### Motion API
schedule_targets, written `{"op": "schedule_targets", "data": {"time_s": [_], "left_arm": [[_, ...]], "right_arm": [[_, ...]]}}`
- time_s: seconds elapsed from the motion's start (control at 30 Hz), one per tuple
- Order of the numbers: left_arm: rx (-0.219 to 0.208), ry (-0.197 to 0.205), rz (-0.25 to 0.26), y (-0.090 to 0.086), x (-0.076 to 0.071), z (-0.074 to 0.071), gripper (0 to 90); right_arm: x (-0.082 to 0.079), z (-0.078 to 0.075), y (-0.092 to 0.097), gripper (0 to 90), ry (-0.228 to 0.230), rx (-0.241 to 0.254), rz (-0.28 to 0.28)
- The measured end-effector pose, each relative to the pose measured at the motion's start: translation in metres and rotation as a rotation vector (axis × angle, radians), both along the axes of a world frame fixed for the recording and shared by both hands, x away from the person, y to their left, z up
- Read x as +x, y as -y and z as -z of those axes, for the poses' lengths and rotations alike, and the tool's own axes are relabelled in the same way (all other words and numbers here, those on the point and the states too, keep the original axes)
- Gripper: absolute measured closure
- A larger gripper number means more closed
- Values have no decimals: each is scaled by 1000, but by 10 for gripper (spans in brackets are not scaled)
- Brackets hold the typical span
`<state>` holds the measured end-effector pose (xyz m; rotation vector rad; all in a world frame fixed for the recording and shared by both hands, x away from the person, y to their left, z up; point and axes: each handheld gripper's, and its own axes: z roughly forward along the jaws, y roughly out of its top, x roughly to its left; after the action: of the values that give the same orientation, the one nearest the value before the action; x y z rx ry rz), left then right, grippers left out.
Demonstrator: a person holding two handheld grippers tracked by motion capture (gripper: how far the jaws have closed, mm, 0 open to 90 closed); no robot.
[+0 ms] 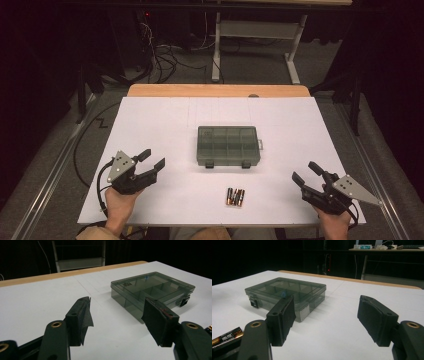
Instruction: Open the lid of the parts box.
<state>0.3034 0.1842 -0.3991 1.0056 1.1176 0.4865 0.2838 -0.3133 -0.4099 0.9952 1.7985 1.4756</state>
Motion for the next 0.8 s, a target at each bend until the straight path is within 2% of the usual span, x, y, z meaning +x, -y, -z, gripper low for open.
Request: {"op": "schedule_targets", "data": {"time_s": [0.2,0.27,0.5,0.63,0.8], "left_arm": [[-3,-2,-3,0,-1,0,382],[-2,-13,-12,-1,1,0,366],[12,1,-21,-1,0,0,358],[-2,-5,-25,-2,1,-1,346],[5,-27,-28,-1,2,0,333]], "right_arm": [[0,0,-2,322,2,-9,-6],[0,0,-1,324,0,6,-6],[0,0,0,350,-5,14,-2],[0,0,1,365,3,12,-7],[-1,-1,3,360,11,24,1]]}}
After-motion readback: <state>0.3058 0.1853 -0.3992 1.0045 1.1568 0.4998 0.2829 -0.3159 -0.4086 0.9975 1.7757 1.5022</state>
